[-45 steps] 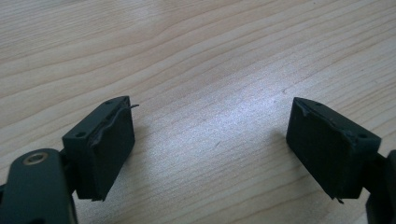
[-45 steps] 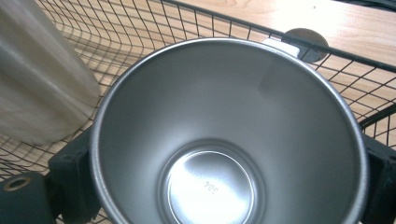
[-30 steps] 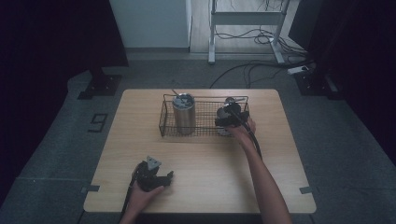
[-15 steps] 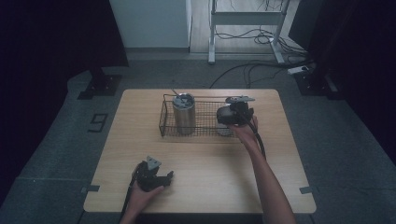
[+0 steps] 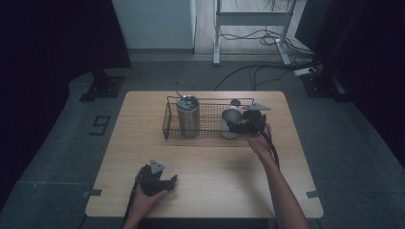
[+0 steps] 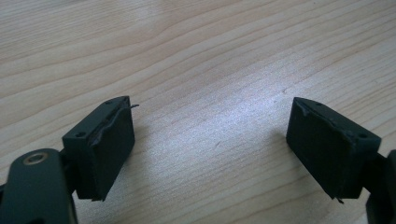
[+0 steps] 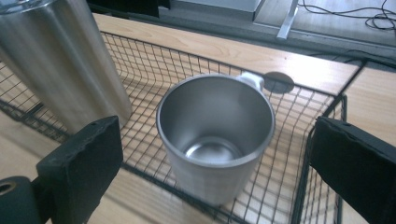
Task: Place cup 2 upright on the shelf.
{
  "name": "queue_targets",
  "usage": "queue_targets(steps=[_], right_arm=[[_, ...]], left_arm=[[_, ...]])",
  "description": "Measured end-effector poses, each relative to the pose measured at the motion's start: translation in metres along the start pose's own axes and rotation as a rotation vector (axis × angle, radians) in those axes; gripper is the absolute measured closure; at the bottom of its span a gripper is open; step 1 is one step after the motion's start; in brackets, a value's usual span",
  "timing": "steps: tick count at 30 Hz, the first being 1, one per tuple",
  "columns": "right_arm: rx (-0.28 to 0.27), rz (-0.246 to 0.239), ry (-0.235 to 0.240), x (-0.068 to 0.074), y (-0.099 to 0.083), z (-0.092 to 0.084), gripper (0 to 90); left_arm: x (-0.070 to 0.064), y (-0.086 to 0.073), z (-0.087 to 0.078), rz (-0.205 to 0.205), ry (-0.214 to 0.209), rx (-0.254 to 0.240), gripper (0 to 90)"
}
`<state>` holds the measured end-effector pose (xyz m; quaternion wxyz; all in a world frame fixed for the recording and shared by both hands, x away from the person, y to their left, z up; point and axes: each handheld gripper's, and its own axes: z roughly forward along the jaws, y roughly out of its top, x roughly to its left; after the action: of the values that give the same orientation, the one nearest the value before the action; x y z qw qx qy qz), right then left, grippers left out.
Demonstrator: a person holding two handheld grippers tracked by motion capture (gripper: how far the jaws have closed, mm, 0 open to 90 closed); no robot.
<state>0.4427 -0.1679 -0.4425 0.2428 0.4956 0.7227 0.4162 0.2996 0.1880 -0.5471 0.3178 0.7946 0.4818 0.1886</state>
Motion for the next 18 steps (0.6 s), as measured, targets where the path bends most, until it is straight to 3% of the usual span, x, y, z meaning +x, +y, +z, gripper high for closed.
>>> queue_targets(steps=[5, 18], right_arm=[[-0.011, 0.009, 0.004, -0.006, -0.015, -0.015, 2.2], [-0.030, 0.008, 0.040, -0.013, -0.076, -0.064, 5.4]], left_arm=[[0.000, 0.000, 0.000, 0.000, 0.000, 0.000, 15.5], [0.000, 0.000, 0.000, -0.002, 0.000, -0.002, 15.5]])
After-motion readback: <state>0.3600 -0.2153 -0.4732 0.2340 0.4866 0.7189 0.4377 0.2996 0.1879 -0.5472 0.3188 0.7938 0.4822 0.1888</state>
